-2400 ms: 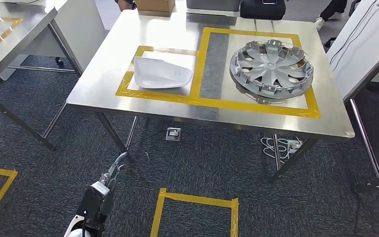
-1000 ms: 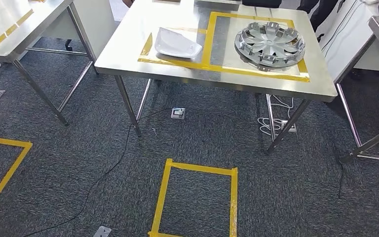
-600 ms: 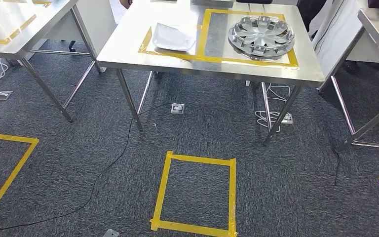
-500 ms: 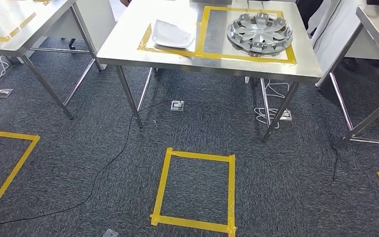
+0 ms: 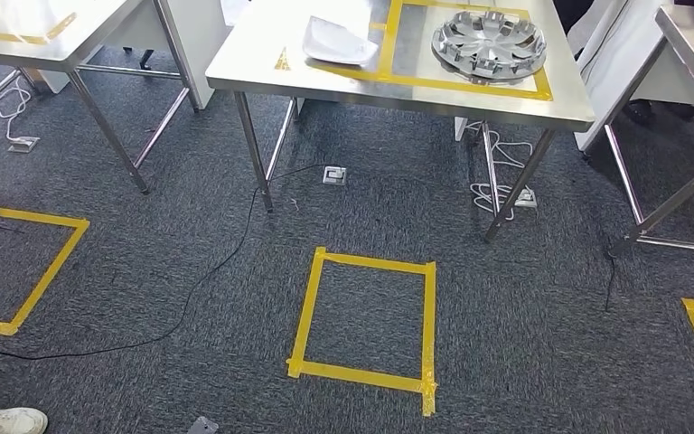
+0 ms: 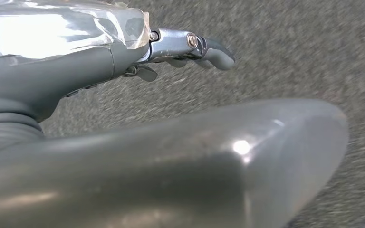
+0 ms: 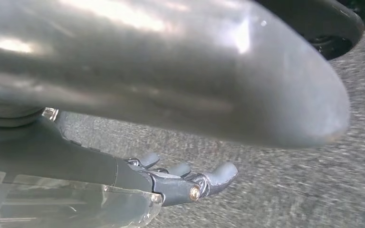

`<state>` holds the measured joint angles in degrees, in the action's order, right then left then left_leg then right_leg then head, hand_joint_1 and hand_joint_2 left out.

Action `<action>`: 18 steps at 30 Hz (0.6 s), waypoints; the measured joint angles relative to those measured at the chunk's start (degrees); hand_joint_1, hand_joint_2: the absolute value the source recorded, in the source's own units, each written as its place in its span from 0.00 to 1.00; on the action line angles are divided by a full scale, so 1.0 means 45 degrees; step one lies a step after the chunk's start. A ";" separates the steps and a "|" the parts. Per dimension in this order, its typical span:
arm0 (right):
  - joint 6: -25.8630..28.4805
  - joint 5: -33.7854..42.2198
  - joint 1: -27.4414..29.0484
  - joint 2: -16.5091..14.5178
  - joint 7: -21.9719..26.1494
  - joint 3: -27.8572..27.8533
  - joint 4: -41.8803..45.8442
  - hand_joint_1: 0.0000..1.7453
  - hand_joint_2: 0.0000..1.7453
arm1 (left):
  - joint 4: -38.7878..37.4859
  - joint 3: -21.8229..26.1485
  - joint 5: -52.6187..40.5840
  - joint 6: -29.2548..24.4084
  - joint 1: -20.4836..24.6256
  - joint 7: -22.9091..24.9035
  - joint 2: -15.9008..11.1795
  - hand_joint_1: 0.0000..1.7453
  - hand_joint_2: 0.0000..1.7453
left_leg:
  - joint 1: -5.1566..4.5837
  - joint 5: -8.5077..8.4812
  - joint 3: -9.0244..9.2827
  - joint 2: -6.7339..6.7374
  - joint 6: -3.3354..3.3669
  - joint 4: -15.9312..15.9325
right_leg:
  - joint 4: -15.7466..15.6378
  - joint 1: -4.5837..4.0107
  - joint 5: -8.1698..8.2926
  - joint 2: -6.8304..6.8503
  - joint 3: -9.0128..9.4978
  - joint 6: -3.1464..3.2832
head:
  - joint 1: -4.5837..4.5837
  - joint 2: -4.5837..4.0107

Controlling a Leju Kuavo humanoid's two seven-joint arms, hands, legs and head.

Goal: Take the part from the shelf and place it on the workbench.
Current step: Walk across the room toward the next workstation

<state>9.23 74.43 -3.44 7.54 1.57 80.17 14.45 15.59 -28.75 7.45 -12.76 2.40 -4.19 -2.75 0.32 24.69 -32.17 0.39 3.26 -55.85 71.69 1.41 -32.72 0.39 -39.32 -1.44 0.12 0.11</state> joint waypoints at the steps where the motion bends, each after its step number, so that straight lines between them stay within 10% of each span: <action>1: -0.0023 -0.0022 -0.0036 0.0013 0.0000 0.0000 -0.0022 0.00 0.00 | -0.0005 -0.0027 0.0038 -0.0042 -0.0003 0.0001 0.0007 0.00 0.00 | -0.0026 -0.0192 -0.0247 0.0010 -0.0008 -0.0023 | 0.0411 -0.0001 0.0042 -0.0006 0.0127 -0.0119 | -0.0002 0.0000; 4: -0.0108 -0.0053 -0.0175 0.0069 0.0000 0.0001 -0.0095 0.00 0.00 | -0.0018 -0.0097 0.0176 -0.0185 0.0020 0.0053 0.0034 0.00 0.00 | -0.0065 -0.0710 -0.0924 0.0017 -0.0110 -0.0126 | -0.1016 -0.0016 0.0693 -0.0014 0.1793 -0.0372 | -0.0006 0.0000; 7: -0.0130 -0.0052 -0.0344 0.0125 0.0009 0.0001 -0.0156 0.00 0.00 | -0.0022 -0.0120 0.0227 -0.0181 0.0078 0.0138 0.0082 0.00 0.00 | -0.0098 -0.1161 -0.1192 0.0030 -0.0312 -0.0139 | -0.3622 -0.0126 0.0209 -0.0023 0.3484 -0.0093 | -0.0029 0.0000; 10: -0.0134 -0.0017 -0.0380 0.0119 0.0015 -0.0001 -0.0193 0.00 0.00 | -0.0067 -0.0194 0.0215 -0.0129 0.0073 0.0217 0.0091 0.00 0.00 | 0.0002 -0.1289 -0.1307 0.0023 -0.0575 -0.0121 | -0.3832 -0.0141 0.0445 -0.0005 0.3248 0.0203 | -0.0039 0.0000; 15: -0.0173 0.0033 -0.0372 0.0107 0.0047 -0.0030 -0.0249 0.00 0.00 | -0.0109 -0.0389 0.0175 0.0294 0.0131 0.0472 0.0088 0.00 0.00 | 0.0100 0.1576 -0.1871 -0.0039 -0.0872 -0.3206 | -0.3801 -0.0130 0.1351 0.0057 0.2294 0.0493 | -0.0053 0.0000; 18: -0.0265 0.0033 -0.0367 0.0079 0.0057 -0.0039 -0.0266 0.00 0.00 | -0.0109 -0.0497 0.0181 0.0426 0.0195 0.0608 0.0080 0.00 0.00 | 0.0095 0.0924 -0.1072 -0.0045 -0.0827 -0.3636 | -0.3644 -0.0182 0.1834 0.0049 0.1590 0.0433 | -0.0061 0.0000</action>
<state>8.04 74.58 -5.10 7.89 1.83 80.00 13.25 15.10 -30.98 8.26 -10.85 3.28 -1.45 -2.39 0.74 28.84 -36.99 0.19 -0.46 -72.21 55.29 0.59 -24.47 0.60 -32.16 0.51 -0.16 0.11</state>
